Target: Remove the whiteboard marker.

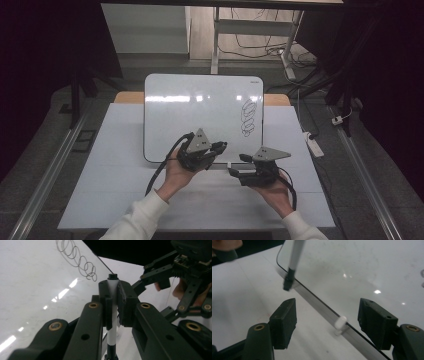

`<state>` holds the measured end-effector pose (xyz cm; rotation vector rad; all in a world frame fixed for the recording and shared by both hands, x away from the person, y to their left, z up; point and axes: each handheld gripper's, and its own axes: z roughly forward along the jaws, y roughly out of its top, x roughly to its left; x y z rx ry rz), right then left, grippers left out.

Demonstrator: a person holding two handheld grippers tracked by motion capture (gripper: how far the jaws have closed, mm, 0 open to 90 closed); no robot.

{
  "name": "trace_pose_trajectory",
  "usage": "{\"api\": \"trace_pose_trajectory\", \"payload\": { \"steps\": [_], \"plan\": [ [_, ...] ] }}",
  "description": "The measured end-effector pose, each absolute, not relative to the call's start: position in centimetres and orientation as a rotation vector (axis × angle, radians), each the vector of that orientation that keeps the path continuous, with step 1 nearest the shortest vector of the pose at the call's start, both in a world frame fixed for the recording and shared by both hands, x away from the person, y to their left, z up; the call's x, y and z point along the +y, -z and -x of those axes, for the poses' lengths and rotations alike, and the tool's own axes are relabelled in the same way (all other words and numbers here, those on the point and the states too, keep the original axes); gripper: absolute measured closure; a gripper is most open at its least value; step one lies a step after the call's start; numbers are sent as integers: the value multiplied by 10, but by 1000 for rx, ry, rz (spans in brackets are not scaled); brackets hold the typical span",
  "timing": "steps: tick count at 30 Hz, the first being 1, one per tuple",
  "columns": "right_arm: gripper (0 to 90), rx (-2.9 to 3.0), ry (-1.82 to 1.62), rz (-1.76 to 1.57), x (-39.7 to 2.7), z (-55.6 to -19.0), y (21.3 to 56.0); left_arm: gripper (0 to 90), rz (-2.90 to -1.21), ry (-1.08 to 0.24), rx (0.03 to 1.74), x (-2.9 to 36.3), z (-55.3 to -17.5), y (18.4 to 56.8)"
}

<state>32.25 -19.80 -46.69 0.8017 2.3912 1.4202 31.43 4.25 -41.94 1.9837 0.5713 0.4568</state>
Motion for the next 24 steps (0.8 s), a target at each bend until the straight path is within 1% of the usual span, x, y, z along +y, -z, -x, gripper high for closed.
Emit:
{"api": "trace_pose_trajectory", "payload": {
  "steps": [4,16,22,24],
  "plan": [
    [353,2414,-1438,-819,-187,-323,465,812,-1990,-454,554,33,-314,420],
    [488,2491,-1491,-922,-166,-332,468,812,-2019,-465,523,19,-312,424],
    [602,2525,-1518,-978,-161,-339,472,811,-2022,-467,523,17,-313,425],
    [663,2537,-1517,-983,-159,-340,474,811,-2023,-467,521,17,-312,425]
  ]
}}
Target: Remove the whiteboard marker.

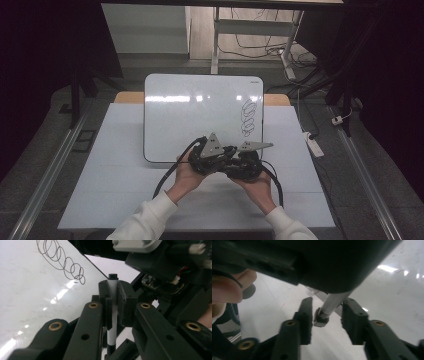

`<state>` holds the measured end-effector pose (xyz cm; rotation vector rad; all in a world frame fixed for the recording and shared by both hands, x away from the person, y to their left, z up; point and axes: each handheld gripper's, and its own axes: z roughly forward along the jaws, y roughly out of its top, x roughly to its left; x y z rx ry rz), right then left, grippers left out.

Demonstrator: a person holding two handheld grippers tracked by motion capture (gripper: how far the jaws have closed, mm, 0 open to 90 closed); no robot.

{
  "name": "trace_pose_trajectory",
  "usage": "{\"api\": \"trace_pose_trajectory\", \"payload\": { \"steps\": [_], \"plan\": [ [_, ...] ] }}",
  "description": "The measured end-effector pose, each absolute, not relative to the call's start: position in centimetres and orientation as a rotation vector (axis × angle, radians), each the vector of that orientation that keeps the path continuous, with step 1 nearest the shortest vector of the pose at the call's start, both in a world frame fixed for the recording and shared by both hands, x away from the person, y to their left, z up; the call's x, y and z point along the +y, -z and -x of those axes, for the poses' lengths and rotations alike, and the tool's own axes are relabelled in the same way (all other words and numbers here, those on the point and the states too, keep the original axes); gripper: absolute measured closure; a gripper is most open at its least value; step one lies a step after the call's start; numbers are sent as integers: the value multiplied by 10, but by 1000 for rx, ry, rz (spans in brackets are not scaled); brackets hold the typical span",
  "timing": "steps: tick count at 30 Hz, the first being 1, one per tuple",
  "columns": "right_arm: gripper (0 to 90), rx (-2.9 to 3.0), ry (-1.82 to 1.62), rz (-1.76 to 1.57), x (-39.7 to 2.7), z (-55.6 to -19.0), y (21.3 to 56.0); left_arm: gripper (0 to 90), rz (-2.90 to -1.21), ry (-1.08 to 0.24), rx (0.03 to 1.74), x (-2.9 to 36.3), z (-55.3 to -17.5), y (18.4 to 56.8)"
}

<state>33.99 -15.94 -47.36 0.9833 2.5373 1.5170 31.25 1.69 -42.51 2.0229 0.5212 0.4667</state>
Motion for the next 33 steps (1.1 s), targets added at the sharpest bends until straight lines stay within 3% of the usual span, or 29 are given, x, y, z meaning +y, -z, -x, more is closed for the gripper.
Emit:
{"api": "trace_pose_trajectory", "payload": {
  "steps": [4,14,21,25,33],
  "plan": [
    [737,2550,-1521,-998,-157,-340,474,811,-2032,-470,519,15,-312,426],
    [772,2544,-1509,-1033,-158,-343,476,780,-2028,-439,514,15,-313,427],
    [774,2462,-1543,-987,-167,-341,466,499,-1978,-460,560,39,-306,419],
    [774,2406,-1569,-963,-174,-341,460,400,-1969,-457,651,74,-302,420],
    [774,2328,-1592,-897,-186,-341,451,325,-1982,-417,819,137,-287,446]
  ]
}}
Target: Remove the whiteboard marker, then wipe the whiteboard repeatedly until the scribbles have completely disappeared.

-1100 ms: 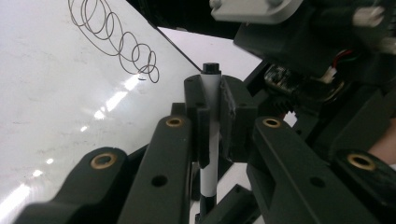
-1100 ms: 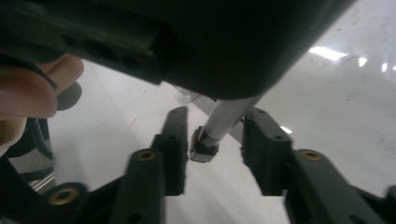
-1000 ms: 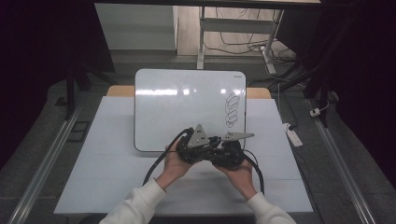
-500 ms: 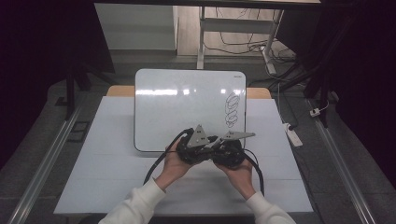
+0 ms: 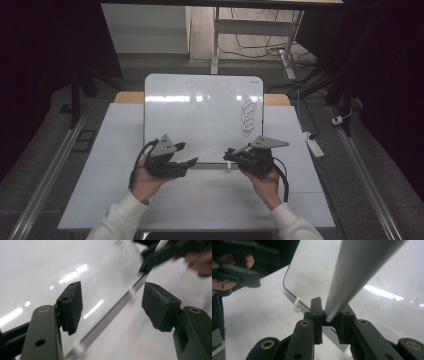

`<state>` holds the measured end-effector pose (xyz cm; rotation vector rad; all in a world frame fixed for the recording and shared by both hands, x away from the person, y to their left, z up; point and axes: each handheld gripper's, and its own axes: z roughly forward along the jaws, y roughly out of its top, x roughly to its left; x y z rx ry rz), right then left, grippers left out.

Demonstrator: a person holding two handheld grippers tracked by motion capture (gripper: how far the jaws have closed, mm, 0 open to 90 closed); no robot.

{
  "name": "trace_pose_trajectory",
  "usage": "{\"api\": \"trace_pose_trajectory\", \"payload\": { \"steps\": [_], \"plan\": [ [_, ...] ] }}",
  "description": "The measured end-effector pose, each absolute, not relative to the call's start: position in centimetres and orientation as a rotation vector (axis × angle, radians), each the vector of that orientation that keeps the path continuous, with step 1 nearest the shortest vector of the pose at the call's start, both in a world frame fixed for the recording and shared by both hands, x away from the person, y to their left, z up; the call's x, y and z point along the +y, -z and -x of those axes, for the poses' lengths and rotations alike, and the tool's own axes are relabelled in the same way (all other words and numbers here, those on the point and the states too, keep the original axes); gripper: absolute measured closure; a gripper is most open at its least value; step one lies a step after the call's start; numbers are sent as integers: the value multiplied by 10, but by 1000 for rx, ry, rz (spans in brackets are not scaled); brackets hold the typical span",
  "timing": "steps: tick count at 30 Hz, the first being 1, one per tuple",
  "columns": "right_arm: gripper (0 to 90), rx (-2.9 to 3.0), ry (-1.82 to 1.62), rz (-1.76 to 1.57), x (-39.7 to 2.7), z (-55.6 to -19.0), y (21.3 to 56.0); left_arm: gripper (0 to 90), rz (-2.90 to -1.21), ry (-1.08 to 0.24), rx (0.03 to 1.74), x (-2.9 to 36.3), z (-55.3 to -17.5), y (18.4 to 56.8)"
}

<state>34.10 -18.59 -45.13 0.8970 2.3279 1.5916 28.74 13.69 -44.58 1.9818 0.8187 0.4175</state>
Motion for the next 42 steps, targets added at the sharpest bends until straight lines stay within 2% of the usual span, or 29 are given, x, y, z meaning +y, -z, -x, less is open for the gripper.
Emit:
{"api": "trace_pose_trajectory", "payload": {
  "steps": [7,15,27,42],
  "plan": [
    [774,2266,-1622,-836,-195,-339,443,310,-2020,-410,920,187,-259,480],
    [774,2213,-1634,-792,-202,-338,436,305,-2023,-424,959,211,-242,498],
    [774,2130,-1639,-772,-217,-340,430,270,-2052,-434,1013,221,-240,514],
    [774,2089,-1639,-763,-221,-345,424,235,-2046,-441,1029,221,-241,514]
  ]
}}
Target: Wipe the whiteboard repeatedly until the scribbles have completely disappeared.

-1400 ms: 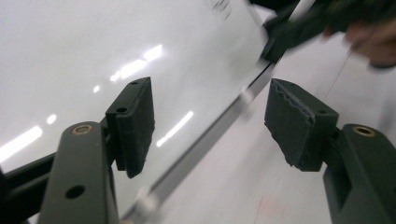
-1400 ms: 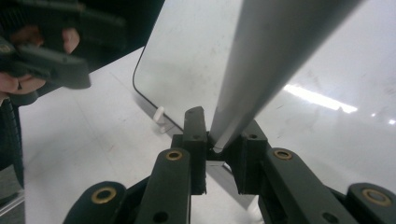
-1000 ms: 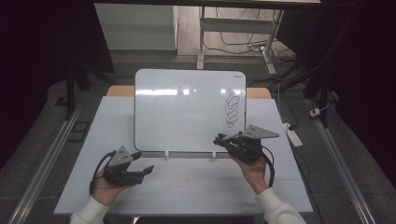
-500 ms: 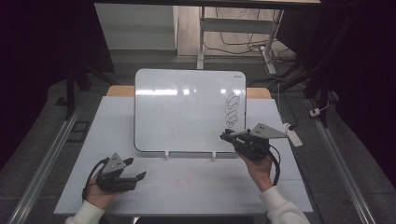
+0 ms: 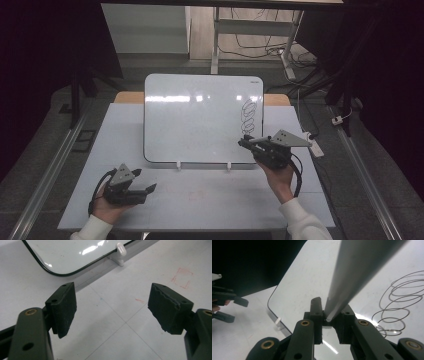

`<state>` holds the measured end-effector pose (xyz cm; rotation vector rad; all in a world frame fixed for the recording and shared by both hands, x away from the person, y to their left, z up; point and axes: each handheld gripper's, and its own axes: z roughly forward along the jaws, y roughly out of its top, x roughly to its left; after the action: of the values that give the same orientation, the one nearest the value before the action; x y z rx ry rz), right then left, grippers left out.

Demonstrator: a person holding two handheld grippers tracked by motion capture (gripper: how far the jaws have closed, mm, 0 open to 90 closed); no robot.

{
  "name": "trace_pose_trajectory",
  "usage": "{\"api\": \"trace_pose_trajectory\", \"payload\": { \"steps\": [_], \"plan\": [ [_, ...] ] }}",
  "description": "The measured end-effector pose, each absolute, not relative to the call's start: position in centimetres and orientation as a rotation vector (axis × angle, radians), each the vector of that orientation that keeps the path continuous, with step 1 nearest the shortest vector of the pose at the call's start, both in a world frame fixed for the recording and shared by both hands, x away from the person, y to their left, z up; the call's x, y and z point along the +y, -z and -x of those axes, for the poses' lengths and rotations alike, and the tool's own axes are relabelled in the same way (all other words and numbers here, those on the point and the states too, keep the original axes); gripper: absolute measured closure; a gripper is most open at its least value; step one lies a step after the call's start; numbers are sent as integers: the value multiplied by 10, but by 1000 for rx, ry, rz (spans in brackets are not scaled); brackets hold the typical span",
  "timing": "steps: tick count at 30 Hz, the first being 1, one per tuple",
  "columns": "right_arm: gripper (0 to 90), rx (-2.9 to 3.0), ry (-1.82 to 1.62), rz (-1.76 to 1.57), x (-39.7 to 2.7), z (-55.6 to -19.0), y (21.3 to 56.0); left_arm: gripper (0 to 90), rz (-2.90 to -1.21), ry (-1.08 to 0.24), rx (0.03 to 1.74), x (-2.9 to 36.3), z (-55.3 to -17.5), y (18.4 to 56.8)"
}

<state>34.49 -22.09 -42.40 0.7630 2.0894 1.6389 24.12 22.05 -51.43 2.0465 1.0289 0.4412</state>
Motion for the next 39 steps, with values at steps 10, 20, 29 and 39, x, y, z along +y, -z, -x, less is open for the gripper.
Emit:
{"api": "trace_pose_trajectory", "payload": {
  "steps": [10,20,29,39],
  "plan": [
    [775,1962,-1608,-846,-231,-398,403,235,-2068,-417,1028,219,-245,517],
    [775,1877,-1564,-975,-240,-454,395,237,-2080,-401,1031,220,-247,520],
    [775,1852,-1549,-1031,-237,-488,395,238,-2087,-391,1034,221,-249,522],
    [775,1831,-1500,-1026,-238,-486,395,240,-2089,-395,1032,220,-249,522]
  ]
}}
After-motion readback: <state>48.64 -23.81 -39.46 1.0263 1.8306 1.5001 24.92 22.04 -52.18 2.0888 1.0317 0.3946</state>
